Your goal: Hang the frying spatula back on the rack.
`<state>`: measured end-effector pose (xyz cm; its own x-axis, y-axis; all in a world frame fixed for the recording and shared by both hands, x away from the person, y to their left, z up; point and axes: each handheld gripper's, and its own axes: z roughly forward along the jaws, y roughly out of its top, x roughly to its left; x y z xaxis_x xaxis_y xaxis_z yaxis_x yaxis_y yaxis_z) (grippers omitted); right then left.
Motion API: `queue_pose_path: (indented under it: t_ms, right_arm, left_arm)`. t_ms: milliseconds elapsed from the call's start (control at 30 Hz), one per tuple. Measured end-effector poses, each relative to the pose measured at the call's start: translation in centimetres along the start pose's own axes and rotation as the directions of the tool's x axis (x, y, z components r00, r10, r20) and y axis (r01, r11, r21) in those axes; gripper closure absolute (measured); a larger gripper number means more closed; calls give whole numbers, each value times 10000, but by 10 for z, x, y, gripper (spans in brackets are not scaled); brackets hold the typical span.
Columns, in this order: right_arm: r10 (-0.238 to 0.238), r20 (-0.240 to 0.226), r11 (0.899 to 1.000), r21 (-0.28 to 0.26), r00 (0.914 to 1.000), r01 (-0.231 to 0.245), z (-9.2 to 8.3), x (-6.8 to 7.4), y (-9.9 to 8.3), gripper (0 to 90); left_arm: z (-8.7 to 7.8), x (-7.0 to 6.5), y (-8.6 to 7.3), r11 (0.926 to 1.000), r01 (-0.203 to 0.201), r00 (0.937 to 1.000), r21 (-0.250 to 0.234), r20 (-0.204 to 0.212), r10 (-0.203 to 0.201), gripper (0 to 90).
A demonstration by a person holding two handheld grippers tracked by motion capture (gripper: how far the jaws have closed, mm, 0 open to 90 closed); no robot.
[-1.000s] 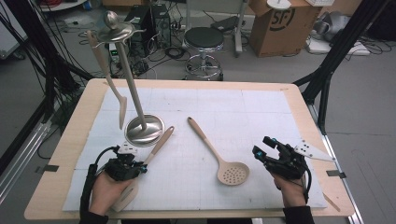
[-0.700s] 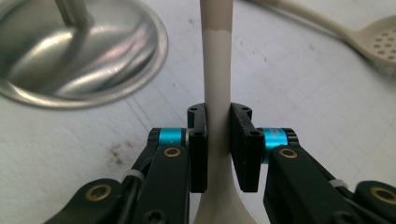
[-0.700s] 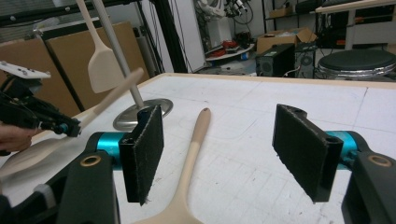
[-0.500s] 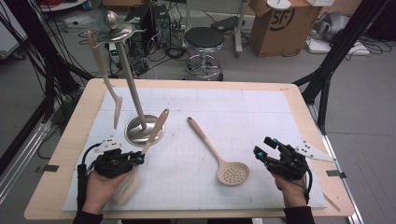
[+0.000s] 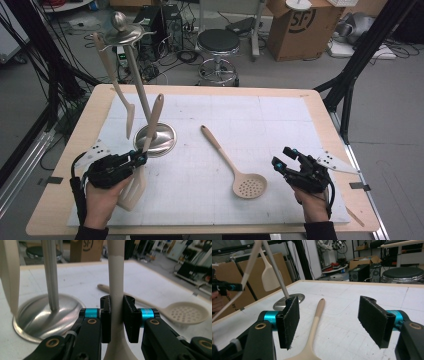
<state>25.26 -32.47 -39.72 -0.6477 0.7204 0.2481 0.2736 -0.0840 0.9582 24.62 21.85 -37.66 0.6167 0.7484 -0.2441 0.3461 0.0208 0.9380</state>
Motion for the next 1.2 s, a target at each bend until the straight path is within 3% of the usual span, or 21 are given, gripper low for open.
queue_pose_path:
  t_ms: [133,233,367,467,633,733,867,1000,1200]
  right_arm:
    - [20,-28,10000,31,10000,-20,2,0,-1,331]
    - [-17,-59,10000,37,10000,18,2,1,0,331]
    - [-17,-61,10000,-5,10000,17,1,1,0,331]
    - [15,13,10000,-3,10000,-15,1,1,0,331]
    - [48,65,10000,-44,10000,-48,1,0,-1,327]
    - [86,48,10000,-38,10000,-86,1,-1,-2,324]
    - [119,31,9999,11,9999,-119,2,-1,-5,324]
    - [118,43,9999,-8,9999,-118,2,-2,-5,324]
    - [132,84,9999,55,9999,-133,3,-2,-5,325]
  left_arm:
    - [-7,-1,4,9985,-94,10000,-531,-13,93,781]
    - [-10,1,5,9951,222,9996,-966,187,-205,781]
    - [-16,4,7,9923,218,9997,-1216,173,-198,781]
    - [-20,6,9,9873,323,9992,-1555,295,-280,780]
    - [-27,6,16,9790,105,9997,-2036,215,-63,780]
    - [-32,7,21,9704,40,9995,-2416,306,35,780]
    - [-36,10,29,9692,-4,9999,-2464,142,40,779]
    - [-39,16,32,9605,75,9998,-2783,197,-22,779]
    - [-41,20,38,9533,134,9996,-3017,281,-51,779]
